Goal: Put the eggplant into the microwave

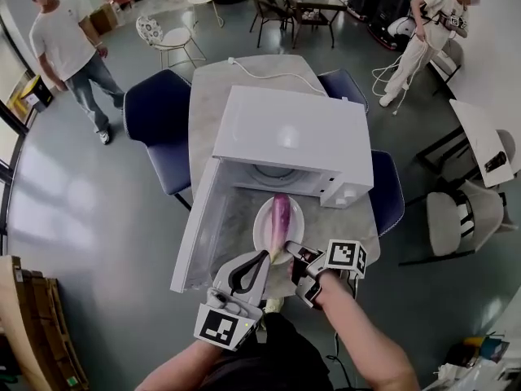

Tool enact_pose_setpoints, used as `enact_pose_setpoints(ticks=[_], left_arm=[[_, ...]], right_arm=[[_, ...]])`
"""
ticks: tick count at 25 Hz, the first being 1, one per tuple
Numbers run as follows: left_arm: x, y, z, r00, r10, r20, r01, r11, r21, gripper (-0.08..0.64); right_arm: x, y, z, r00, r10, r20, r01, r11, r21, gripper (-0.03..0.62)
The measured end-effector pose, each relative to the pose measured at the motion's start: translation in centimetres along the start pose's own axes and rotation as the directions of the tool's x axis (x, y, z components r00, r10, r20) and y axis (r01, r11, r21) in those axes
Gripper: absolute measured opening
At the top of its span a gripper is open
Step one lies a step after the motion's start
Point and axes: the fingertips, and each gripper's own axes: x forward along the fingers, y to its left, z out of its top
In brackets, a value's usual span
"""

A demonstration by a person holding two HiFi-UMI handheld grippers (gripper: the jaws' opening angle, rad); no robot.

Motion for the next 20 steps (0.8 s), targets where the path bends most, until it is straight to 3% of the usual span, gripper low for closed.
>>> enact_pose_setpoints(ticks=[8,20], left_arm=[[2.2,2.3,-4.1,0.999,-0.029,-0.032,0.028,0.999,-0.028,0.006],[4.5,5.1,-6.4,0.999,-0.019,-0.032,0.017,0.999,-0.047,0.006]], right_arm=[[6.1,-3.7,3.8,0.996,-0.022,0.084,0.015,0.997,0.079,0.02],[12.4,-7.0,10.7,0.973,-0.043,0.225,0.0,0.982,0.188,0.02]])
